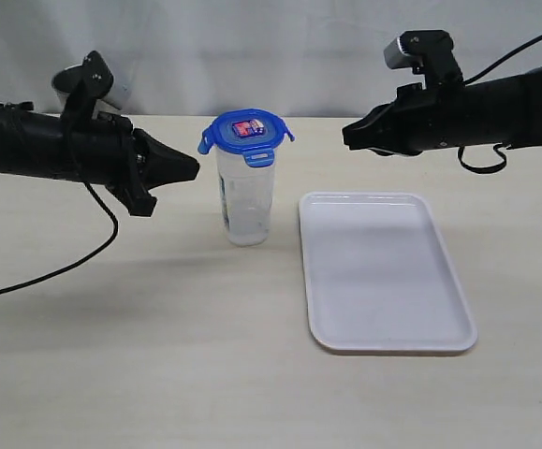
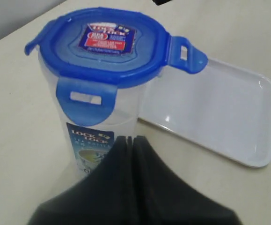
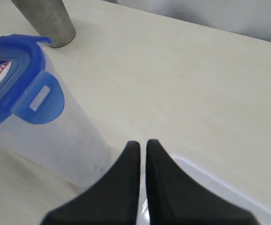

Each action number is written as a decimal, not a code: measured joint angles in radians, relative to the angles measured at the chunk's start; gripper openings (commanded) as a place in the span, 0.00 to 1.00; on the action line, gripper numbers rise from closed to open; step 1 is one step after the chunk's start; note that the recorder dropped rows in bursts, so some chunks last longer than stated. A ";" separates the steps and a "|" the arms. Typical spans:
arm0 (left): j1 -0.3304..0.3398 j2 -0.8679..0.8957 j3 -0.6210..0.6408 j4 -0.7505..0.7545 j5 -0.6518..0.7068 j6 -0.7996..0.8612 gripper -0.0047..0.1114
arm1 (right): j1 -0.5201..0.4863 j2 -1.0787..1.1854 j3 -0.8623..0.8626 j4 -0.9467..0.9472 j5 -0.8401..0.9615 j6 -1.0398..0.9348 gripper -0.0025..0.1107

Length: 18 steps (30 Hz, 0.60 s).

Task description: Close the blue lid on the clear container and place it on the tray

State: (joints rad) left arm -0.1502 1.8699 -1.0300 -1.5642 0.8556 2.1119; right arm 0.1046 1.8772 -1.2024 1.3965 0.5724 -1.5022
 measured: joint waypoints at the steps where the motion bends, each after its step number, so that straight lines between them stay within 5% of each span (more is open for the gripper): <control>1: 0.000 0.012 -0.002 -0.003 0.000 0.000 0.04 | 0.001 0.003 0.000 0.029 -0.003 -0.025 0.06; 12: 0.000 0.033 -0.024 -0.045 0.064 0.000 0.04 | 0.001 0.018 -0.021 0.283 -0.018 -0.366 0.06; 18: 0.000 0.033 -0.024 -0.059 -0.023 0.000 0.04 | 0.001 0.077 -0.140 0.112 0.123 -0.196 0.06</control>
State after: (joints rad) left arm -0.1502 1.9033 -1.0540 -1.6234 0.8324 2.1119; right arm 0.1051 1.9539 -1.3421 1.5085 0.6952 -1.6981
